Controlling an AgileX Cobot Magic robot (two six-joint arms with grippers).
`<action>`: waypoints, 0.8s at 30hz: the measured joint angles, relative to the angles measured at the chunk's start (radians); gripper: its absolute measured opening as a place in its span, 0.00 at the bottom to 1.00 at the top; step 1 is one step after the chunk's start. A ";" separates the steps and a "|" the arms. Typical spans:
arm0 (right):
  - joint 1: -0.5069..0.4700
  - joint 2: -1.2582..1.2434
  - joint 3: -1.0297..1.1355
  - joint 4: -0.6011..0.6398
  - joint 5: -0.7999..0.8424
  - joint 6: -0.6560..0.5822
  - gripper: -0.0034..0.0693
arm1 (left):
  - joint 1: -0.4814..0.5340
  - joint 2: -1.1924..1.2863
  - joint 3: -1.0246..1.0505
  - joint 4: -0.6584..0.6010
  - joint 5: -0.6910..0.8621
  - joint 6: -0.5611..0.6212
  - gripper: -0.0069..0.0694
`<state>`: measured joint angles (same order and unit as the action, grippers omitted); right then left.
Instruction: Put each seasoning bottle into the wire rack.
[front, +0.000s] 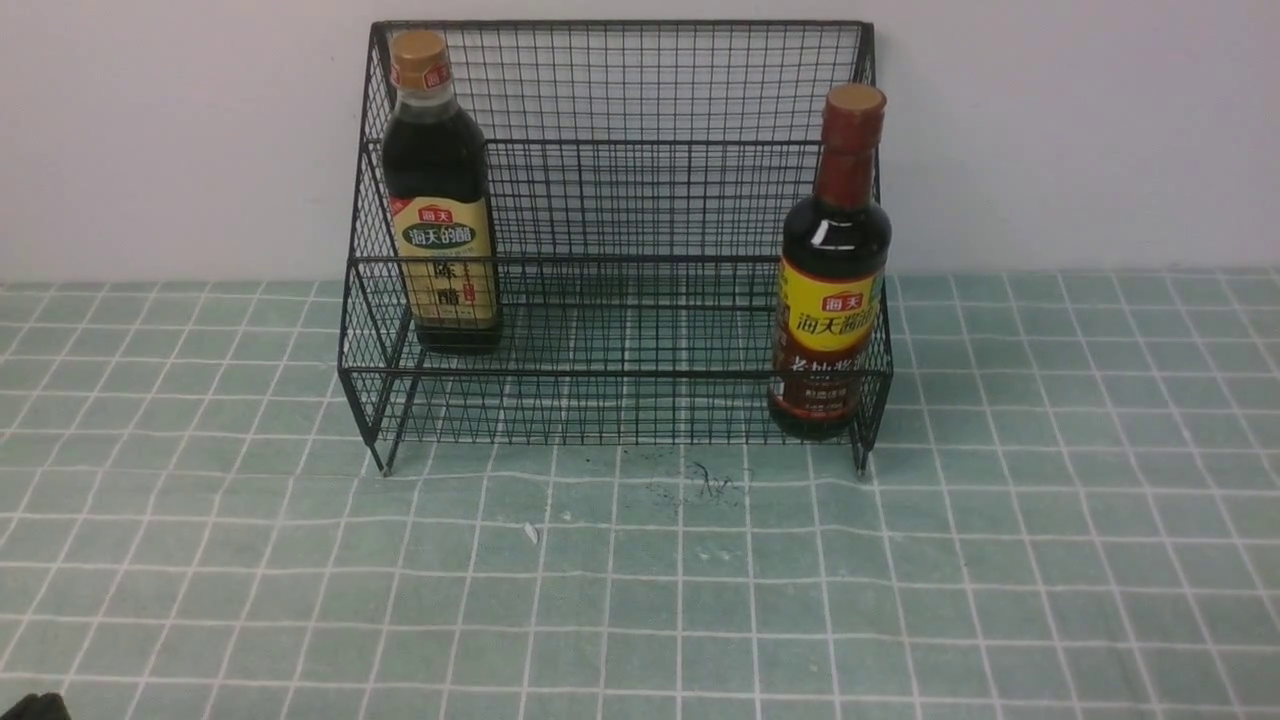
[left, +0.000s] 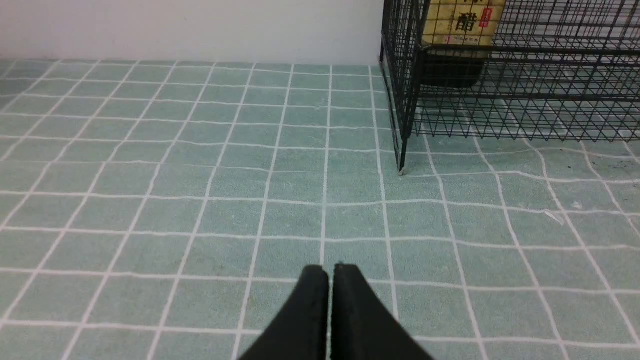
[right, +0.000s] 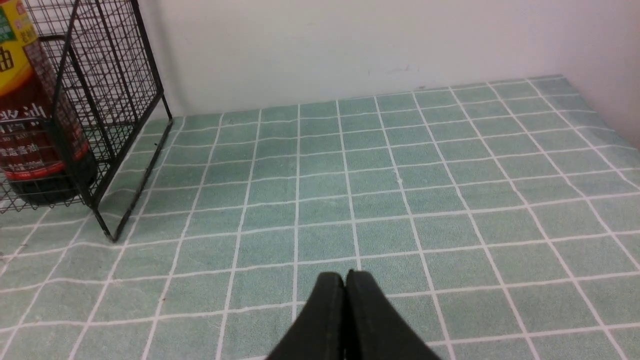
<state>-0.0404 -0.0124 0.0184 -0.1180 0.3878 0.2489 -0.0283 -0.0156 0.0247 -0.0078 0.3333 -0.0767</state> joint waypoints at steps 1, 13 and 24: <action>0.000 0.000 0.000 0.000 0.000 0.000 0.03 | 0.000 0.000 0.002 -0.006 0.003 0.008 0.08; 0.000 0.000 0.000 0.000 0.000 0.005 0.03 | 0.000 0.000 0.003 0.001 0.036 0.092 0.08; 0.000 0.000 0.000 0.000 0.000 0.020 0.03 | 0.000 0.000 0.003 0.008 0.037 0.094 0.08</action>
<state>-0.0404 -0.0124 0.0184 -0.1180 0.3878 0.2692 -0.0283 -0.0156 0.0278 0.0000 0.3699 0.0169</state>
